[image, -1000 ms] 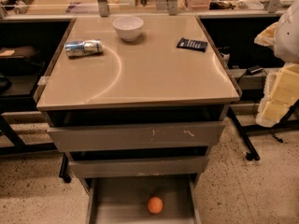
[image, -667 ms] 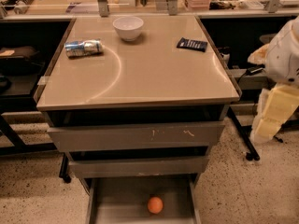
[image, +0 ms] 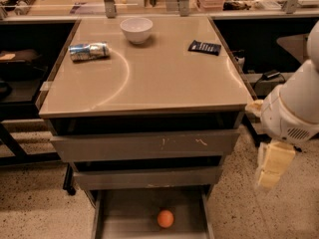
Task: Pick orange from bottom drawer and place on counter
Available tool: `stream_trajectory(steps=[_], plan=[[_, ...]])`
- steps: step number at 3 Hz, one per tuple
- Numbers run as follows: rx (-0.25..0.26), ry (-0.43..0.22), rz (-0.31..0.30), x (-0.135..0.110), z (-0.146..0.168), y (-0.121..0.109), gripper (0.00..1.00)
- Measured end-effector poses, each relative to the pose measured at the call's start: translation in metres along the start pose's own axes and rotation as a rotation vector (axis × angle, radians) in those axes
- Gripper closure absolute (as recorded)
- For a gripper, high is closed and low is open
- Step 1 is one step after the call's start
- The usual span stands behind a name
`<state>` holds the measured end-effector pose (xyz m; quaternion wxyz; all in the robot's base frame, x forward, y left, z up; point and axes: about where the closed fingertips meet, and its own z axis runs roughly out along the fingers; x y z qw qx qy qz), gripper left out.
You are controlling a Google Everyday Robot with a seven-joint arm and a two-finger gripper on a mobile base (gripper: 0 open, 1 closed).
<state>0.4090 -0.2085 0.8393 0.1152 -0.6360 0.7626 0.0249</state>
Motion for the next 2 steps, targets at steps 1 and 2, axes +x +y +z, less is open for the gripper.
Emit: stream_trajectory(steps=[1, 2], plan=[[-0.084, 0.018, -0.033, 0.0189, 0.0680, 0.0169, 0.00], [-0.084, 0.018, -0.033, 0.0189, 0.0680, 0.0169, 0.00]])
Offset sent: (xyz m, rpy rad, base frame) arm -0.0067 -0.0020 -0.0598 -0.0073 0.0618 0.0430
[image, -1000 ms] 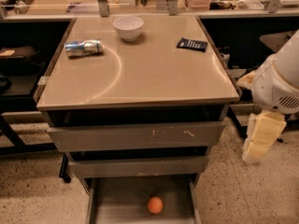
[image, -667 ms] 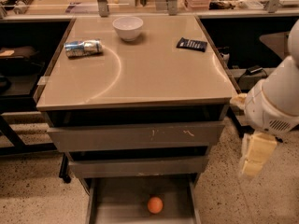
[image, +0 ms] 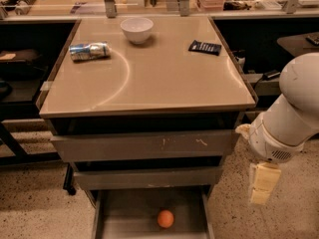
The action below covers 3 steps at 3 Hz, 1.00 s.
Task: Pick orange from bottom drawer and place on counter
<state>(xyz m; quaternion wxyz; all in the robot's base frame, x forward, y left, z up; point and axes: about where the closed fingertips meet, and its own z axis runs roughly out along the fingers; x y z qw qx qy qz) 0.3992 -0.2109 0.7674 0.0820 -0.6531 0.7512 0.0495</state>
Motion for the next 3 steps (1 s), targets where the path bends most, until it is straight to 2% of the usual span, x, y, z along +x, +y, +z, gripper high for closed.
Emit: stream_trajectory(steps=[1, 2, 3], plan=[[-0.079, -0.046, 0.003, 0.001, 0.040, 0.008, 0.00], [-0.157, -0.096, 0.006, 0.008, 0.105, 0.025, 0.00], [-0.199, -0.165, -0.032, 0.011, 0.181, 0.043, 0.00]])
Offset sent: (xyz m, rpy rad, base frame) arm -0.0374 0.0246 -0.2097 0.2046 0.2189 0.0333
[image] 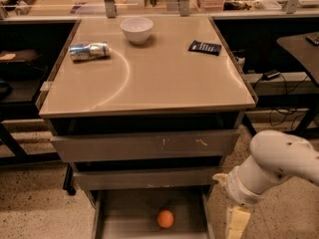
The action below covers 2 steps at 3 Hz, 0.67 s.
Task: Pick orange from bottom drawer and place on counter
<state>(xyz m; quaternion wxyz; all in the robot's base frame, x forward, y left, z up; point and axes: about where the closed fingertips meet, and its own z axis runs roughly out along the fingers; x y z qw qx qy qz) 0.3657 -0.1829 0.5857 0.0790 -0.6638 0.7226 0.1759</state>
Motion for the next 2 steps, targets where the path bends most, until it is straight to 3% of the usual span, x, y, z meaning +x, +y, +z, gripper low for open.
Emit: stream_trajectory(steps=[1, 2], plan=[[0.001, -0.040, -0.053, 0.009, 0.051, -0.007, 0.00], [0.019, -0.072, -0.022, 0.031, 0.095, -0.032, 0.00]])
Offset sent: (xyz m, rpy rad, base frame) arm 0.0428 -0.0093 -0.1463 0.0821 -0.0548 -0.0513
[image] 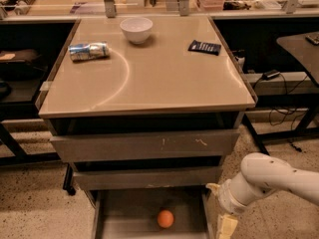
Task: Pick orange from bottom drawer and place on counter
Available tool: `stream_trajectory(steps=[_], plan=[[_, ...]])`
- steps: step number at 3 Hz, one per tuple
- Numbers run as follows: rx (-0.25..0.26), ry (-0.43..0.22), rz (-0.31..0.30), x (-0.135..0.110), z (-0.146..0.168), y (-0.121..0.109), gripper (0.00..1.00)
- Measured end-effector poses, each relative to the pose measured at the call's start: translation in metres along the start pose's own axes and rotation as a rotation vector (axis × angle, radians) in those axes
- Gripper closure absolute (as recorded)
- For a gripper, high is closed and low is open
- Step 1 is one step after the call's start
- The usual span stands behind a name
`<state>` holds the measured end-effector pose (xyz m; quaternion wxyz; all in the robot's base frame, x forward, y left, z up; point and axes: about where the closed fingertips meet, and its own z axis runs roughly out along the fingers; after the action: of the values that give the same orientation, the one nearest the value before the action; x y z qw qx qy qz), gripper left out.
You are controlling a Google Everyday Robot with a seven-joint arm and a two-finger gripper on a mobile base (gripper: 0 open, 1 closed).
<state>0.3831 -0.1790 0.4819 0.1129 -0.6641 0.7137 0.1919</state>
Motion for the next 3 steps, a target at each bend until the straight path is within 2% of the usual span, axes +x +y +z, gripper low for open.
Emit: stream_trajectory(steps=[1, 2, 3], plan=[[0.000, -0.001, 0.000, 0.000, 0.000, 0.000, 0.00], [0.008, -0.042, -0.038, 0.006, 0.031, -0.007, 0.00], [0.047, -0.110, -0.082, 0.025, 0.087, -0.031, 0.00]])
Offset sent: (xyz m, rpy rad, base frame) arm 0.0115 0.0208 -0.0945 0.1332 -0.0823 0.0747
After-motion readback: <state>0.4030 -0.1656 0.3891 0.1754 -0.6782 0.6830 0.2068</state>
